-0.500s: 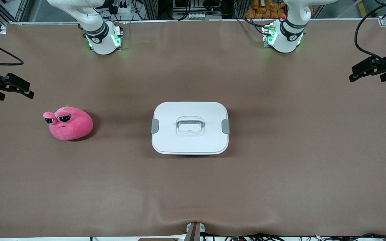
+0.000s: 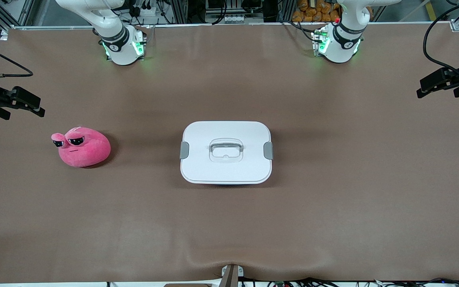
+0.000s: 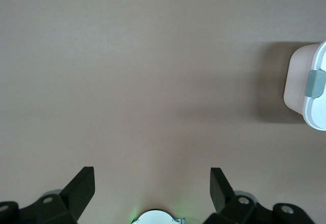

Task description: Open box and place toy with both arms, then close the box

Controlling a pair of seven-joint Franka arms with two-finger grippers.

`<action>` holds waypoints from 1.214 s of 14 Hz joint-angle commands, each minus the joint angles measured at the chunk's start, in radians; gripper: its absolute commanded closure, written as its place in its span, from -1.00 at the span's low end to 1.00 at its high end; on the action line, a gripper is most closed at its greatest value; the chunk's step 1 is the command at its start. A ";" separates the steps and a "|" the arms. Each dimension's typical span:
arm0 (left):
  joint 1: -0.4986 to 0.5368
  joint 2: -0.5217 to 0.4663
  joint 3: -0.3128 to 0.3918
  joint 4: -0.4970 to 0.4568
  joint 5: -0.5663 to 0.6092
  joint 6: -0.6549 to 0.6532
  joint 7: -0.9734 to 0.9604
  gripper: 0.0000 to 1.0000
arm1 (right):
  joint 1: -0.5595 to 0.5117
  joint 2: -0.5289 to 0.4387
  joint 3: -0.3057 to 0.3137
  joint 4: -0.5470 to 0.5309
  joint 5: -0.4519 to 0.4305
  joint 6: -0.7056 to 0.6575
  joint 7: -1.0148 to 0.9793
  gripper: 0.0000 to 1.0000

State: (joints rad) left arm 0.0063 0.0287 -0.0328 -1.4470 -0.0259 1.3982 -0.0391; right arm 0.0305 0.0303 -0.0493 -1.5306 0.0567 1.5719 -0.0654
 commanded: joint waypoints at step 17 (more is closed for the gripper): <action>-0.042 0.056 -0.012 0.013 0.001 -0.016 0.012 -1.00 | -0.024 0.013 -0.012 0.007 0.002 0.013 0.012 -1.00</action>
State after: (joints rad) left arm -0.0152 0.0794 -0.0457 -1.4509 -0.0260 1.3934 -0.0355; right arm 0.0169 0.0420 -0.0681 -1.5310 0.0545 1.5771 -0.0651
